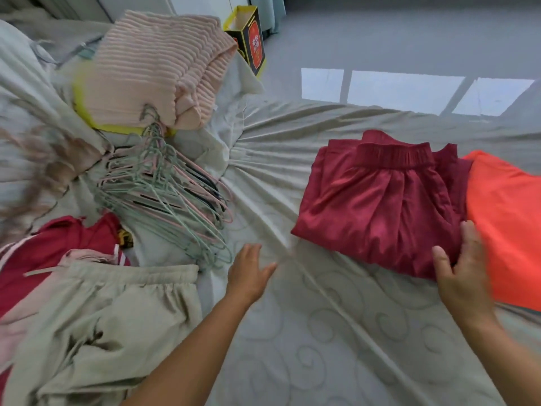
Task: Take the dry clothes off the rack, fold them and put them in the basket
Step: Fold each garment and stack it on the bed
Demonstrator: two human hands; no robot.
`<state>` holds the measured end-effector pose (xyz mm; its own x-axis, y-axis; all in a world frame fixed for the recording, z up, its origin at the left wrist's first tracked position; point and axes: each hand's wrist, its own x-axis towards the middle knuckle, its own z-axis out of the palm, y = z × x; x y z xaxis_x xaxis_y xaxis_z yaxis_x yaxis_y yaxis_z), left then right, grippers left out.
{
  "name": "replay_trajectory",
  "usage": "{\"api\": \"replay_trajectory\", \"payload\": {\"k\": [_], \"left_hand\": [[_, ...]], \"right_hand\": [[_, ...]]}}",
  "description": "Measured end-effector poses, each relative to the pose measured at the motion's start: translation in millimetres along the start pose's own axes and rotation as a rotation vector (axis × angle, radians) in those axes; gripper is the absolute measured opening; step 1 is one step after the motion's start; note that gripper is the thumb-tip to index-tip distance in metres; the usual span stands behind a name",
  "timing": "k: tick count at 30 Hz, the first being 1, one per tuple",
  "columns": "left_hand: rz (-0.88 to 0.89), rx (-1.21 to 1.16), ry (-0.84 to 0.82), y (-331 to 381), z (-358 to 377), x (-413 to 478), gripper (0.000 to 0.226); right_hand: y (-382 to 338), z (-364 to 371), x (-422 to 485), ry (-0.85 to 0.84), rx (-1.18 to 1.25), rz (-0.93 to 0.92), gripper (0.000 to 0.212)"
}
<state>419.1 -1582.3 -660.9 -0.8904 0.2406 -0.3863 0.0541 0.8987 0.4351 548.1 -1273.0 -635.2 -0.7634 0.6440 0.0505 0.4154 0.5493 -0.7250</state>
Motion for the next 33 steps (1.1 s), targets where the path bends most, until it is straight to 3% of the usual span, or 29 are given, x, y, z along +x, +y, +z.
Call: {"api": "replay_trajectory", "payload": {"k": [4, 8, 10, 12, 13, 15, 19, 21, 26, 27, 30, 31, 33], "left_hand": [[-0.261, 0.223, 0.139, -110.1, -46.6, -39.0, 0.056], [-0.575, 0.364, 0.282, -192.9, -103.4, -67.4, 0.07], [-0.69, 0.281, 0.34, -220.5, -128.0, -76.3, 0.081], [-0.805, 0.004, 0.351, -234.9, -146.3, -79.9, 0.094], [-0.811, -0.143, 0.342, -241.9, -147.3, -79.0, 0.092], [-0.75, -0.382, 0.28, -243.7, -143.4, -79.5, 0.063], [-0.655, -0.859, 0.145, -204.3, -129.8, -81.9, 0.023], [-0.569, -0.9, -0.006, -166.7, -121.8, -94.3, 0.017], [-0.262, -1.229, -0.451, -85.3, -95.8, -143.2, 0.026], [-0.206, -1.231, -0.506, -72.1, -90.8, -152.4, 0.029], [0.017, -1.073, -0.627, -42.7, -68.8, -170.9, 0.028], [0.109, -0.936, -0.653, -38.2, -55.4, -174.1, 0.03], [0.284, -0.603, -0.709, -36.2, -27.4, -177.0, 0.048]], "right_hand": [[-18.7, 25.2, -76.6, -0.028, 0.103, -0.03, 0.081], [-25.0, 56.6, -140.5, -0.138, 0.183, 0.045, 0.087], [-27.8, 72.7, -168.2, -0.204, 0.239, 0.184, 0.073], [-35.8, 88.7, -190.7, -0.23, 0.294, 0.308, 0.037], [-43.7, 94.9, -201.4, -0.232, 0.342, 0.362, 0.037], [-53.0, 108.6, -220.2, -0.234, 0.359, 0.394, 0.044], [-75.0, 128.9, -242.2, -0.346, 0.342, 0.461, 0.026], [-85.6, 136.1, -242.0, -0.378, 0.387, 0.511, 0.019], [-118.8, 132.7, -219.6, -0.383, 0.7, 0.664, 0.018], [-125.6, 129.1, -213.4, -0.376, 0.793, 0.707, 0.03], [-128.2, 108.3, -191.8, -0.452, 0.979, 0.762, 0.099], [-126.5, 100.4, -186.6, -0.497, 0.993, 0.762, 0.104], [-118.5, 88.1, -182.1, -0.564, 0.906, 0.75, 0.078]]}}
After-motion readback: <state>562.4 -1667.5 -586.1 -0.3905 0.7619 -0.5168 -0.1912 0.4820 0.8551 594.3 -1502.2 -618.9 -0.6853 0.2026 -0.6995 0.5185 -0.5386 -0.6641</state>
